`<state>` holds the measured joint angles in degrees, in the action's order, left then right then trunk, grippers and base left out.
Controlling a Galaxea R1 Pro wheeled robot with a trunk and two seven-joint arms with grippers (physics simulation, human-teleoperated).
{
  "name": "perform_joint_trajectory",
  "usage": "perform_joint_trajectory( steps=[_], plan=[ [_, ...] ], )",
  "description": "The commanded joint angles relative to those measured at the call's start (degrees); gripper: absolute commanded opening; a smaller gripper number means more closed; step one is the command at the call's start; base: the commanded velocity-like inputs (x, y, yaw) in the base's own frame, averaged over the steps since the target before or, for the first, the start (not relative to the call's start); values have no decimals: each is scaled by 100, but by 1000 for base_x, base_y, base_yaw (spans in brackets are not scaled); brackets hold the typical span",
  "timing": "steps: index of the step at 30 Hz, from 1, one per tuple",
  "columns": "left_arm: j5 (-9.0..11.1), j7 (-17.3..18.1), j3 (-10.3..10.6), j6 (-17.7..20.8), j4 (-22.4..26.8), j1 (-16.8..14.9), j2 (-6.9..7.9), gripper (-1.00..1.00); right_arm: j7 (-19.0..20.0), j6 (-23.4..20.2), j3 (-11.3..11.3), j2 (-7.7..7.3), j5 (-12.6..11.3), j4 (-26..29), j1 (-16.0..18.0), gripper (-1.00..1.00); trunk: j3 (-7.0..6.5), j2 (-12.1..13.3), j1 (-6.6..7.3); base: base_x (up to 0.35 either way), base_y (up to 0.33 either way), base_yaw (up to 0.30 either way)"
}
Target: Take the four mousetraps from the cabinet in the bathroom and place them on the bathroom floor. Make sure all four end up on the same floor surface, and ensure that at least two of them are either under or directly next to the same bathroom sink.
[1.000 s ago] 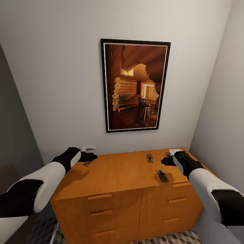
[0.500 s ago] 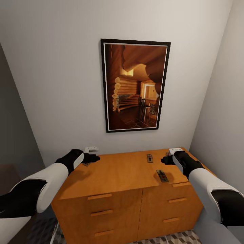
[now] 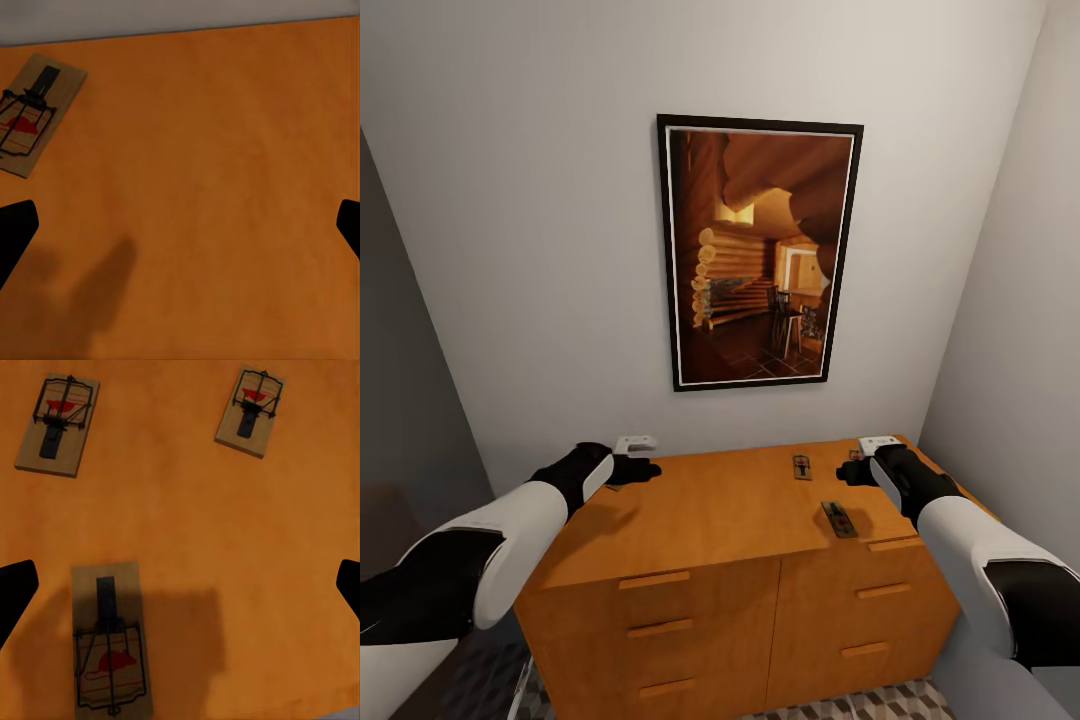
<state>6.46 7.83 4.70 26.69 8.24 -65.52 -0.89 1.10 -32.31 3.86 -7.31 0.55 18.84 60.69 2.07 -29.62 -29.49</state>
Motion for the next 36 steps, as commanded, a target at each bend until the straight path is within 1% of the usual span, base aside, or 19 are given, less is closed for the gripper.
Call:
perform_joint_trajectory(
  steps=[1,7,12,17,20,36],
  plan=[
    [58,-1,48,30,7,-4,2,100,12,-37,43,-6,6,11,4,100,12,-11,-3,0,0,0],
    [63,-4,48,30,-1,-4,-1,100,-18,-44,53,-9,10,14,4,100,12,-11,-3,0,0,0],
    [69,-6,47,29,-13,-4,-5,100,-144,-46,55,-8,8,14,3,100,12,-11,-3,0,0,0],
    [73,-8,47,31,-31,-4,-7,100,-445,-53,49,-7,12,15,3,100,12,-11,-3,0,0,0],
    [69,-9,48,35,-32,-4,-8,100,-562,-57,47,-5,22,15,2,100,12,-11,-3,0,0,0],
    [66,-10,48,34,-36,-4,-12,100,-765,-62,41,1,-9,8,1,100,12,-11,-3,0,0,0]
  ],
)
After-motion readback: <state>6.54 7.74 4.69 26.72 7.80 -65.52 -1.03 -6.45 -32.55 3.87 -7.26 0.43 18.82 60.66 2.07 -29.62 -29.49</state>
